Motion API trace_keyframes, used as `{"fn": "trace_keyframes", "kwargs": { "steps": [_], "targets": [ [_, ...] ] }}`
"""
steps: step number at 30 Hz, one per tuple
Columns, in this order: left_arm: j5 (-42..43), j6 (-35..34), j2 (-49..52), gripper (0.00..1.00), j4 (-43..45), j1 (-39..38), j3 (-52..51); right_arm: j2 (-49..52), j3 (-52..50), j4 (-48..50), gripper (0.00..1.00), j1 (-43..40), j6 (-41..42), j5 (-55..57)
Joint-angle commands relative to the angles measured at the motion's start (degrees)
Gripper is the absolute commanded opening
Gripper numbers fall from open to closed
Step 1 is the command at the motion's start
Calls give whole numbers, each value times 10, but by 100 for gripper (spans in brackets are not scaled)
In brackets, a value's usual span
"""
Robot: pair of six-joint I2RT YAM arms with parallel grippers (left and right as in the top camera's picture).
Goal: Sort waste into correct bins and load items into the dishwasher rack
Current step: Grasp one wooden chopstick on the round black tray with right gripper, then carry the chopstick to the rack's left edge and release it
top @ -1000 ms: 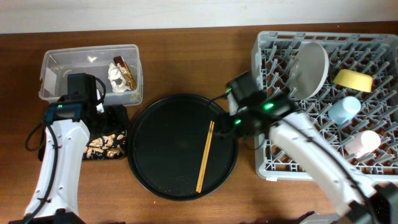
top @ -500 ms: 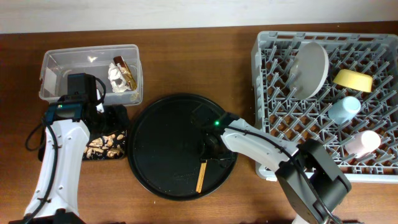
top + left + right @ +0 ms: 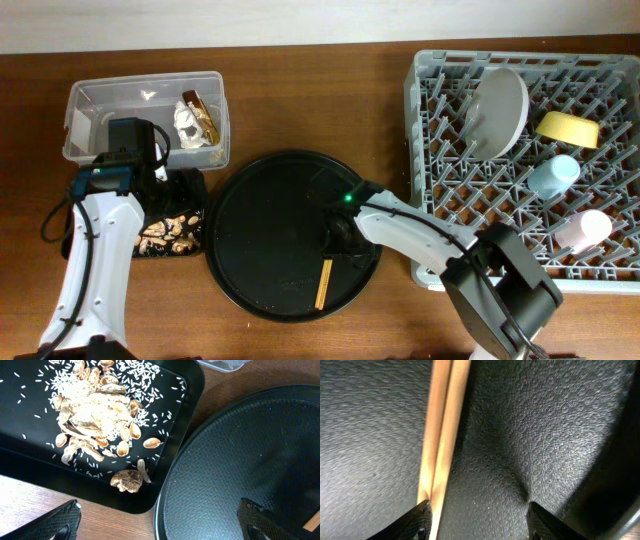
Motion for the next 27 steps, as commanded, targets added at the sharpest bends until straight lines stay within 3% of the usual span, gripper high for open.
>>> {"fn": "trace_keyframes", "kwargs": {
  "steps": [1,8,10,12,13,17,19,24,27],
  "targets": [
    [4,-2,-10,99,-1,2,2,27,-5,10,63,4,18,12],
    [4,-2,-10,99,-1,2,2,29,-5,28,63,-7,18,12],
    [4,-2,-10,99,-1,2,2,29,-5,30,59,-15,18,12],
    [4,-2,-10,99,-1,2,2,29,-5,29,32,-17,18,11],
    [4,-2,-10,99,-1,2,2,29,-5,30,23,-17,19,9],
    [4,-2,-10,99,-1,2,2,29,-5,37,16,-17,23,-29],
    [4,-2,-10,99,-1,2,2,29,-5,44,4,-17,23,-52],
    [4,-2,-10,99,-1,2,2,18,-3,42,4,-33,16,-59],
    [4,-2,-10,99,-1,2,2,-17,10,21,4,-69,-48,-60]
  ]
}}
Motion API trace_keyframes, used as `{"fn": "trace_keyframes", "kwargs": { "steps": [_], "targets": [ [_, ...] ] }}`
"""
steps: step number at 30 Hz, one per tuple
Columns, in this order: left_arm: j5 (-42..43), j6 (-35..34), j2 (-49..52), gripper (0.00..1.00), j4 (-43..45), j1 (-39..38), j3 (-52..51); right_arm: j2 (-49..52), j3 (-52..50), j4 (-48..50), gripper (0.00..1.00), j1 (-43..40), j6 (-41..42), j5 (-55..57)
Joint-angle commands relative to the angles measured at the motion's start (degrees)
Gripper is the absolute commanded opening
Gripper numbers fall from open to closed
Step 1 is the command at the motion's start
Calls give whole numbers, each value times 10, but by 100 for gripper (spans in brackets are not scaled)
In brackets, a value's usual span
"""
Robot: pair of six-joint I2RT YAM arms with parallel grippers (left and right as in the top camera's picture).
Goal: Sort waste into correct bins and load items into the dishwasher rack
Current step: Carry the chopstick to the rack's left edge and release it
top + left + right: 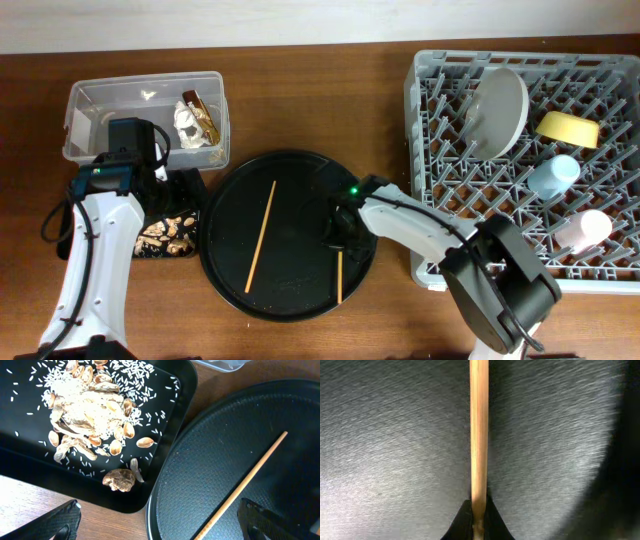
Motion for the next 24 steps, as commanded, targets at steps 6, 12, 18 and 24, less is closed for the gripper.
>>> {"fn": "trace_keyframes", "kwargs": {
  "steps": [6,12,18,24],
  "targets": [
    [5,-2,-10,99,-1,2,2,-155,97,-137,4,-112,-228,-1],
    [24,-2,-10,89,-1,-16,2,-248,130,-204,4,-236,-296,82],
    [24,-2,-10,72,14,-70,-29,-206,128,-238,4,-335,-361,77],
    [26,-27,-10,60,56,-92,-111,-136,128,-237,4,-329,-361,49]
  ]
}}
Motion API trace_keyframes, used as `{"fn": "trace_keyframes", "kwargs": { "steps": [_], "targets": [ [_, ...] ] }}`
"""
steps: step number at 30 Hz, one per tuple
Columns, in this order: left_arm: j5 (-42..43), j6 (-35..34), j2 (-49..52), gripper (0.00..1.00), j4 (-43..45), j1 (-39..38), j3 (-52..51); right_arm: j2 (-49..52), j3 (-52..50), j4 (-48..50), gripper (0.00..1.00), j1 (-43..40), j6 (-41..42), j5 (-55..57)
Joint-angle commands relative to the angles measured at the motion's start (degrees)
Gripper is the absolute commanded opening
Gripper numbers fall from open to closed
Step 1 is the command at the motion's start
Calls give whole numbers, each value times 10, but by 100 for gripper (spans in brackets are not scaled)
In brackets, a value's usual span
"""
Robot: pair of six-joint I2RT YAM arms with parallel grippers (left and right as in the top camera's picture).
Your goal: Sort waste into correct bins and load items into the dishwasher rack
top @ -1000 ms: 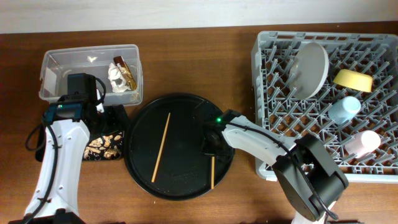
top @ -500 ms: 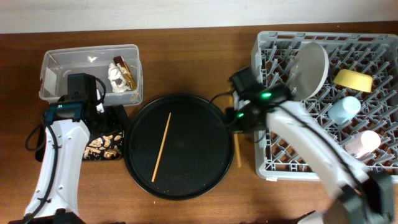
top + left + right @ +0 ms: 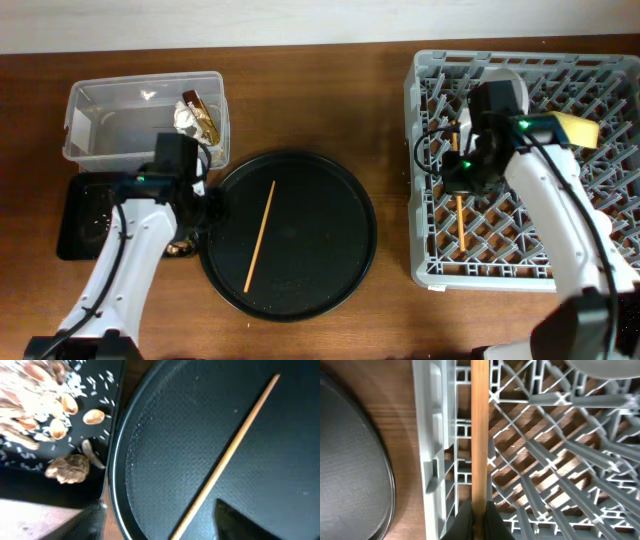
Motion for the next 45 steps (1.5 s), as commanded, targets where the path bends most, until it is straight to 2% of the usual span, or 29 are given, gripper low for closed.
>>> {"fn": "trace_keyframes", "kwargs": {
  "steps": [1,4,9,12,13,16,18,19,20,24,30,33,37,40,45],
  "targets": [
    [6,-28,-9,52,25,-5,-52,43,3,4,4,3,-9,-37],
    [6,-28,-9,39,54,-5,-84,64,3,8,4,3,-9,-44],
    [7,-28,-8,11,122,-5,-147,70,3,11,4,3,-9,-44],
    [7,-28,-8,2,138,-5,-167,72,3,11,6,3,-9,-44],
    [7,-28,-8,1,139,-5,-167,72,3,11,12,3,-9,-44],
    [7,-28,-8,1,145,-5,-167,72,3,11,15,3,-9,-44],
    [7,-28,-8,1,147,-5,-167,72,3,11,21,3,-9,-44],
    [6,-28,-8,1,147,-5,-167,72,3,11,30,3,-9,-44],
    [6,-28,-8,1,148,-5,-167,72,3,10,34,3,-9,-44],
    [6,-28,-8,1,147,-5,-167,60,5,8,38,2,-9,-43],
    [6,-28,-8,1,155,-5,-167,-30,15,-7,45,2,-9,-42],
    [6,-28,-8,1,158,-14,-167,-50,15,-18,45,2,-9,-42],
    [0,-28,-8,1,173,-67,-167,-51,15,-33,46,2,-9,-42],
    [-37,-38,-3,1,175,-101,-167,-51,15,-39,46,2,-9,-42],
    [-43,-59,39,1,182,-132,-167,-51,15,-46,45,2,-9,-42]
  ]
}}
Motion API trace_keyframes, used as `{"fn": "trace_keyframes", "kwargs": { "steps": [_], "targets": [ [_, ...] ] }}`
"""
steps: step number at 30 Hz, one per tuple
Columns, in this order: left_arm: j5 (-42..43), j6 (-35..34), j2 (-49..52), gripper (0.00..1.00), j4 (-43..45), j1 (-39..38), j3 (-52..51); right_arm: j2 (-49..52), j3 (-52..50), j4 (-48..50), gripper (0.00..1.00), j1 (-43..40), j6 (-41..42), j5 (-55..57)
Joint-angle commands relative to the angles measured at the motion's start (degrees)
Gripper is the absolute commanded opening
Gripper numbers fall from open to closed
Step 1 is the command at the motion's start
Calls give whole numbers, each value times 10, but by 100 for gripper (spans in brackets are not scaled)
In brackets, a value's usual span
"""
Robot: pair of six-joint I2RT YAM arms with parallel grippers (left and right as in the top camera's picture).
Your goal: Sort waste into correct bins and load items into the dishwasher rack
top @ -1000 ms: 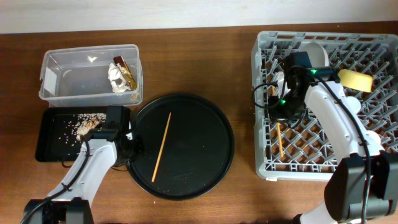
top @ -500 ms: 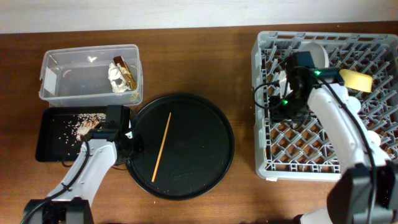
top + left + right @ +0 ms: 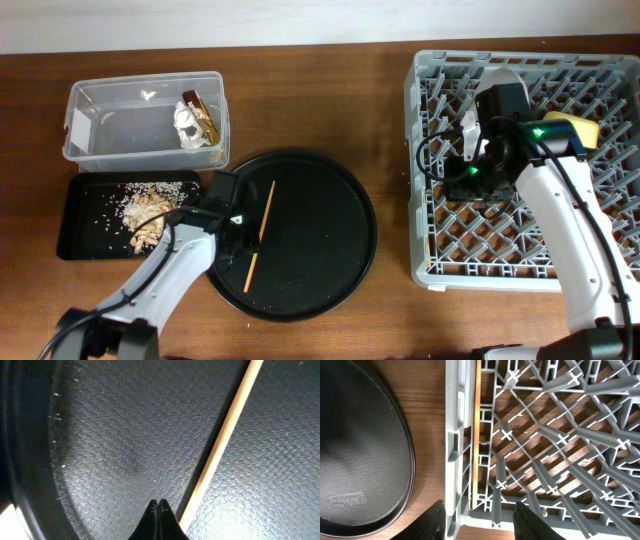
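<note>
One wooden chopstick [image 3: 260, 235] lies slanted on the round black tray [image 3: 320, 250]. My left gripper [image 3: 240, 238] is low over the tray [image 3: 125, 435], fingertips shut together [image 3: 157, 510] just left of that chopstick [image 3: 220, 450], with nothing seen between them. A second chopstick [image 3: 476, 435] lies in the grey dishwasher rack [image 3: 412, 150] along its left wall [image 3: 454, 420]. My right gripper [image 3: 482, 522] hangs open above it, over the rack's left part [image 3: 468, 172].
A clear bin [image 3: 90, 105] holding wrappers stands at the back left. In front of it a black rectangular tray [image 3: 75, 235] holds rice and shells. A yellow bowl [image 3: 575, 125] sits in the rack behind my right arm. Bare wood separates tray and rack.
My right gripper was shut on a chopstick over the rack; now it is open and the chopstick lies in the rack. My left gripper, open then, is now shut beside the tray's chopstick.
Both chopsticks lay together on the tray's right between my open right fingers. Then the right gripper was shut on one, the other lying left of centre. It held that one over the rack, where it now lies released. My left gripper went from the scraps tray to the round tray.
</note>
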Motion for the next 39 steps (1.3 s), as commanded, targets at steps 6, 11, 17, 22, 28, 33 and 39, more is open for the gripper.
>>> {"fn": "trace_keyframes", "kwargs": {
  "steps": [6,11,17,22,28,33,39],
  "targets": [
    [30,-31,71,1,24,-51,-4,-2,8,-3,46,2,2,-2],
    [252,2,74,0,115,-85,-3,-2,8,-3,45,2,2,-2],
    [364,41,74,0,186,-80,-3,-2,8,-7,45,2,2,-2],
    [364,41,65,0,169,-47,-3,-2,8,-7,45,2,0,-14],
    [363,72,18,21,83,86,-2,-2,8,14,54,34,-38,-150],
    [221,108,-51,51,-10,136,7,18,1,49,54,126,16,-126],
    [118,107,-146,95,-48,155,28,97,-39,118,54,237,89,-111]
  ]
}}
